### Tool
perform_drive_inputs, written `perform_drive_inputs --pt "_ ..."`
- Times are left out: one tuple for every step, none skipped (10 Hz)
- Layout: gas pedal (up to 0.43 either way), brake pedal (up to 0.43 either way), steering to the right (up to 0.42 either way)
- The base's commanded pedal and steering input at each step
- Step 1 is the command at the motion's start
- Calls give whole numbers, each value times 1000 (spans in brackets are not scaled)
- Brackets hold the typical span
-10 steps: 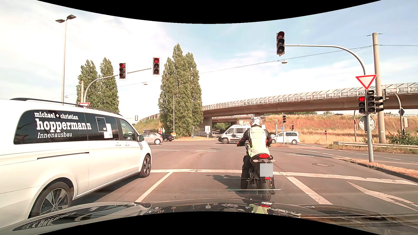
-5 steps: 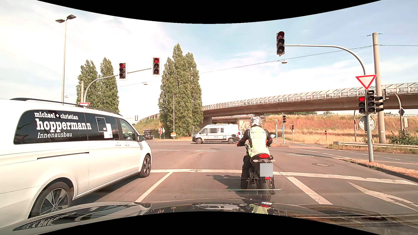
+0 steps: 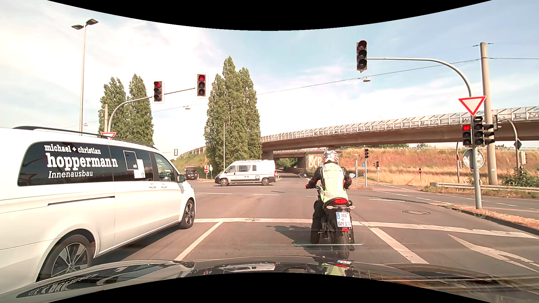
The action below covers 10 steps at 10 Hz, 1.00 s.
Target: Follow the waypoints while adhering to traffic rules and regulations
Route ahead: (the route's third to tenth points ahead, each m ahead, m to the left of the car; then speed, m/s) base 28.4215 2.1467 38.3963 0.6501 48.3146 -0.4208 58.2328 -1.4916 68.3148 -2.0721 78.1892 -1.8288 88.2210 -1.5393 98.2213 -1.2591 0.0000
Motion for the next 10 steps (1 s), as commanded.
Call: perform_drive_inputs --pt "0 0 120" --pt "0 0 120" --pt "0 0 120" --pt "0 0 119" --pt "0 0 119" --pt "0 0 119" --pt "0 0 120" --pt "0 0 119" --pt "0 0 120" --pt "0 0 120"
